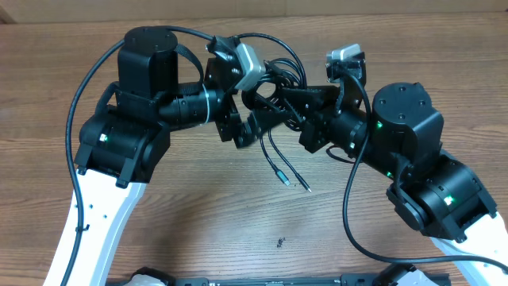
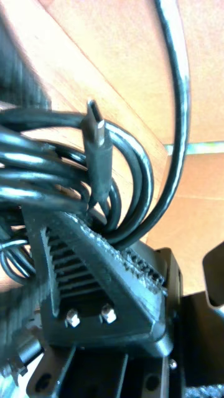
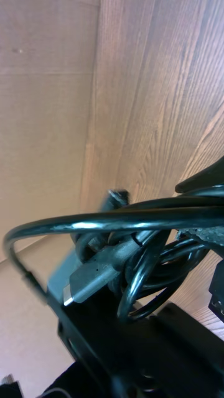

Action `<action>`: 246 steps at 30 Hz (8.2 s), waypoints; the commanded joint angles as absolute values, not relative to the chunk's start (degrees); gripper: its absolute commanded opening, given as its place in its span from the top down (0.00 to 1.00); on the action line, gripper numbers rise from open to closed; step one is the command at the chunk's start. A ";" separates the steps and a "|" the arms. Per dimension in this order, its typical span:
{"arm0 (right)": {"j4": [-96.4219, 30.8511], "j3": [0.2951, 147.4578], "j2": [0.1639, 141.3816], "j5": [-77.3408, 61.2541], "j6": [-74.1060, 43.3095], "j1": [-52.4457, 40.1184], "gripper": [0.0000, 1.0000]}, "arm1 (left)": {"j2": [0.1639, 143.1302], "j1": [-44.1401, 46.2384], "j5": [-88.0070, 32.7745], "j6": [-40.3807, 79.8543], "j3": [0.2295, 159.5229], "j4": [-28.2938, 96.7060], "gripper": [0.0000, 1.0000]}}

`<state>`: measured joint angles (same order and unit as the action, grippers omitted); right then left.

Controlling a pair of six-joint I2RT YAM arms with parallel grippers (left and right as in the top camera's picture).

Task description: Untangle cables

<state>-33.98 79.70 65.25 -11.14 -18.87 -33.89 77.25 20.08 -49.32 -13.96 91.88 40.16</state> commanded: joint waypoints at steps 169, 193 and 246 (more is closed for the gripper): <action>-40.71 79.85 62.06 -10.09 -4.16 -34.06 0.38 | 76.75 5.43 -64.53 27.81 92.79 43.05 0.96; -35.55 79.85 64.79 -12.97 -4.64 -34.06 0.96 | 76.77 7.79 -52.45 28.84 92.77 45.23 0.96; -37.85 79.85 64.62 -7.53 -3.97 -34.06 0.96 | 76.82 9.76 -54.54 42.19 92.77 49.08 0.96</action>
<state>-38.17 79.40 64.84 -8.36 -4.01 -34.17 77.01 9.43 -54.85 43.31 92.09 49.34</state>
